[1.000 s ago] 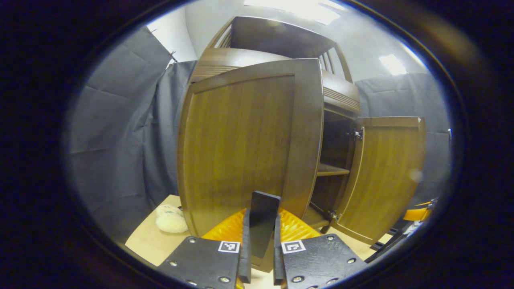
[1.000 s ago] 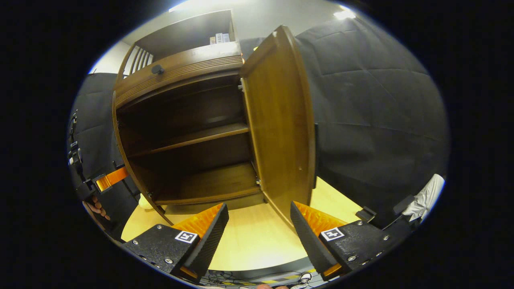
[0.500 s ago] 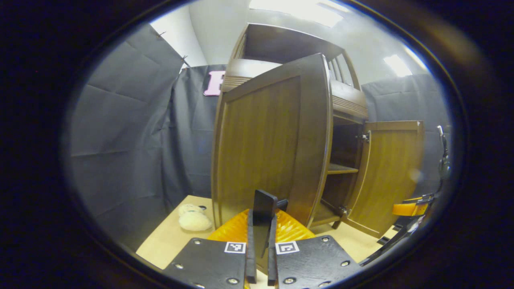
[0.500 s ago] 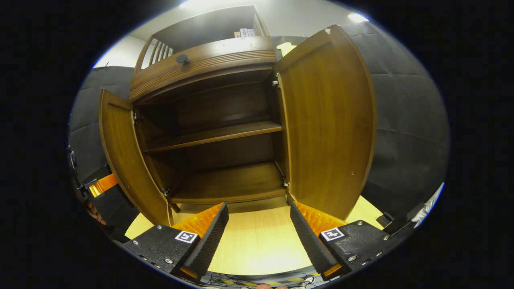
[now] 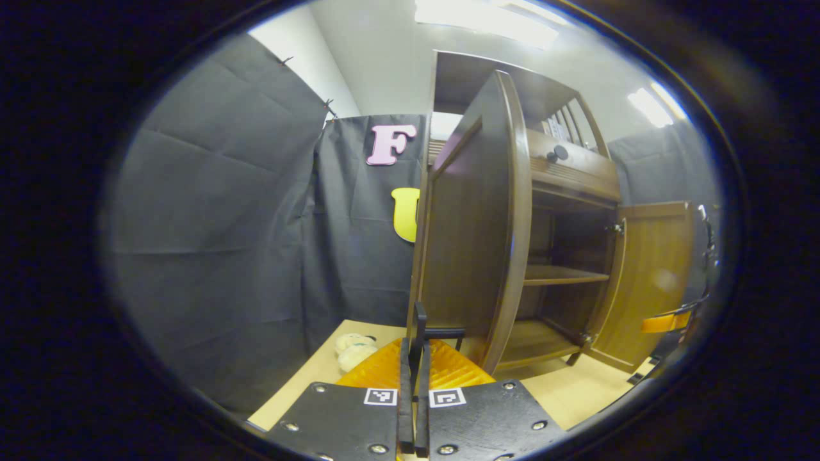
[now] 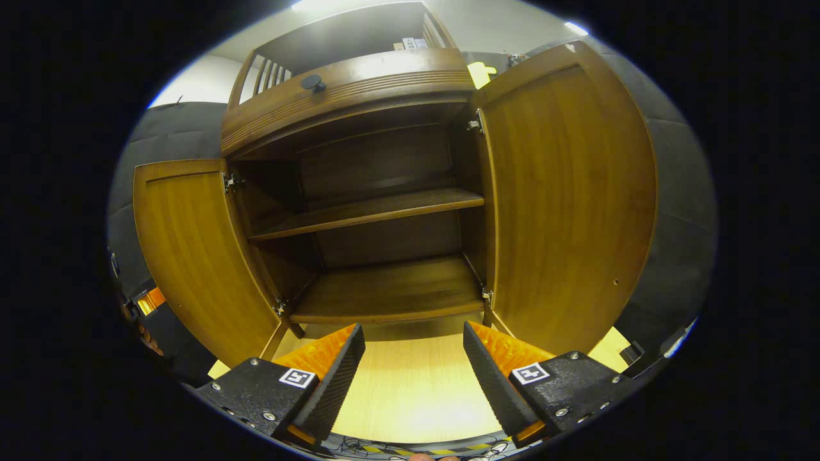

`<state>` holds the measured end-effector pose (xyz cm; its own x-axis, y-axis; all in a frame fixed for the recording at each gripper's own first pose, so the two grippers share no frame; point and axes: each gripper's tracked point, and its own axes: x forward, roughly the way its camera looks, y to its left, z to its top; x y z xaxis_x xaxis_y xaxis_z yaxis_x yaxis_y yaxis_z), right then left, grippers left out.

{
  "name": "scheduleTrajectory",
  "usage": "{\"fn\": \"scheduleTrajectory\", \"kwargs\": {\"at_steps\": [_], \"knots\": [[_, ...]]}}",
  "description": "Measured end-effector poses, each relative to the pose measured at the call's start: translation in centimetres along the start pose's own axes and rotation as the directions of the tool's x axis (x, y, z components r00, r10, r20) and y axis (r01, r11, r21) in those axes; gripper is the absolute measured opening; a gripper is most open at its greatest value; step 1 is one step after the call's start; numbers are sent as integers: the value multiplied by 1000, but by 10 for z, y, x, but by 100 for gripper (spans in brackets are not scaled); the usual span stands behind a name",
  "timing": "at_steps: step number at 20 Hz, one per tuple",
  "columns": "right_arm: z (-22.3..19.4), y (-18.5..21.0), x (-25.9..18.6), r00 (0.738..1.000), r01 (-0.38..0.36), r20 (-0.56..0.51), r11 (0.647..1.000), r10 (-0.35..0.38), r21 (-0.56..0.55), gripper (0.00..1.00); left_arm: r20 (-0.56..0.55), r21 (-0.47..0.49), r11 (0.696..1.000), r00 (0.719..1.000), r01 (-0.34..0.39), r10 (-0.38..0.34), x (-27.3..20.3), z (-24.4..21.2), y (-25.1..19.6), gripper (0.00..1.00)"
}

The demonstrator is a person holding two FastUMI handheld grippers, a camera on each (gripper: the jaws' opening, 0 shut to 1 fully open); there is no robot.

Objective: Open the right door of the double-door shoe cabinet with the right hand, and open the left door with the left hand.

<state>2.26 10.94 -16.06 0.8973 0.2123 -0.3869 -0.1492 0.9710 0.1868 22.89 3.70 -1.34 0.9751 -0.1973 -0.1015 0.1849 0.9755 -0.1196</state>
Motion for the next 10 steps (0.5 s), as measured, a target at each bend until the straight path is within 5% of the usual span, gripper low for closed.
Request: {"fn": "scheduleTrajectory", "kwargs": {"at_steps": [5, 10], "knots": [[13, 3, -2, 1000, 11, 23, 999, -10, -36, 92, 27, -59, 997, 998, 54, -53, -1, 4, 0, 3], [25, -8, -9, 998, 51, 26, 997, -50, -64, 96, 24, -17, 997, 996, 82, -81, -6, 2, 3, 3]]}}
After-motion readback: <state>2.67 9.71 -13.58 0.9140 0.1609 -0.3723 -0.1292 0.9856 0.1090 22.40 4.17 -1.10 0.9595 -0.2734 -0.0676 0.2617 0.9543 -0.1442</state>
